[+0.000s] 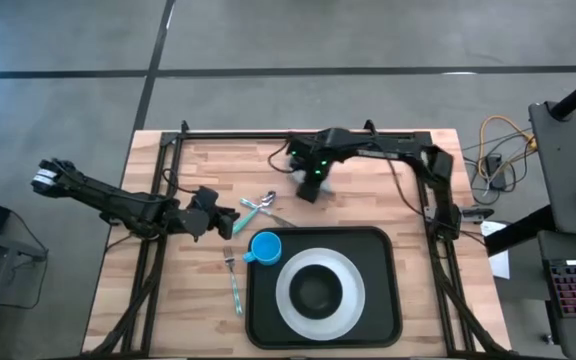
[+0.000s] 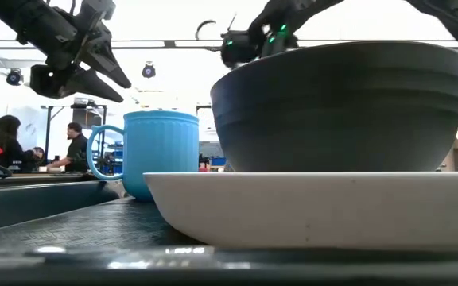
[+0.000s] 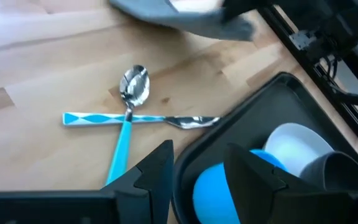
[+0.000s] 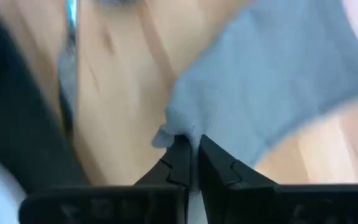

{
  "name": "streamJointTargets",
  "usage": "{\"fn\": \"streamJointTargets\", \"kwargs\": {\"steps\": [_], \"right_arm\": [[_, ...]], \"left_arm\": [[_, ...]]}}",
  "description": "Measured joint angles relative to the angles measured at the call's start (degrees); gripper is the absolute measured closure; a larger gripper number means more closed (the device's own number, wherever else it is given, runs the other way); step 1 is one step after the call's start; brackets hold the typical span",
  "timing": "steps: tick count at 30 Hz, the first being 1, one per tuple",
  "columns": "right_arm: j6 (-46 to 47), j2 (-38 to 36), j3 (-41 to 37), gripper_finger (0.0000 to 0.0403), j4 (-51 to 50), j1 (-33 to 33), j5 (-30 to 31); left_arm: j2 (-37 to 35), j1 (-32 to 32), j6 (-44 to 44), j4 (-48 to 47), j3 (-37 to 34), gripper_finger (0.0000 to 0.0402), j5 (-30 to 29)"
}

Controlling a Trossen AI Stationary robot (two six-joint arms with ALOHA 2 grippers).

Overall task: Set up tray
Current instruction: Put the gray napkin on the black tray to the right side of the white plate

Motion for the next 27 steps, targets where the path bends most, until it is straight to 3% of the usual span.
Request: {"fn": "streamJointTargets", "kwargs": {"steps": [5, 10, 18, 27], "right_arm": [[-1.50, -7.37, -7.36, 0.0394, -8.14, -0.76, -0.03], [0.90, -14.01, -20.54, 0.0394, -9.59, -1.49, -2.72], [14.76, -25.07, -38.58, 0.0394, -3.29, 2.33, -11.95], [32.85, -37.91, -46.70, 0.0394, 0.67, 12.59, -20.08]], "left_arm": [[0.00, 0.15, 0.54, 0.00, 0.00, 0.0280, -1.86], [0.00, 0.86, 1.79, 0.01, 0.00, 0.0280, -2.74], [0.00, 1.95, 2.37, 0.07, 0.00, 0.0280, -2.74], [0.00, 2.71, 4.91, 0.06, 0.00, 0.0280, -2.69]]}}
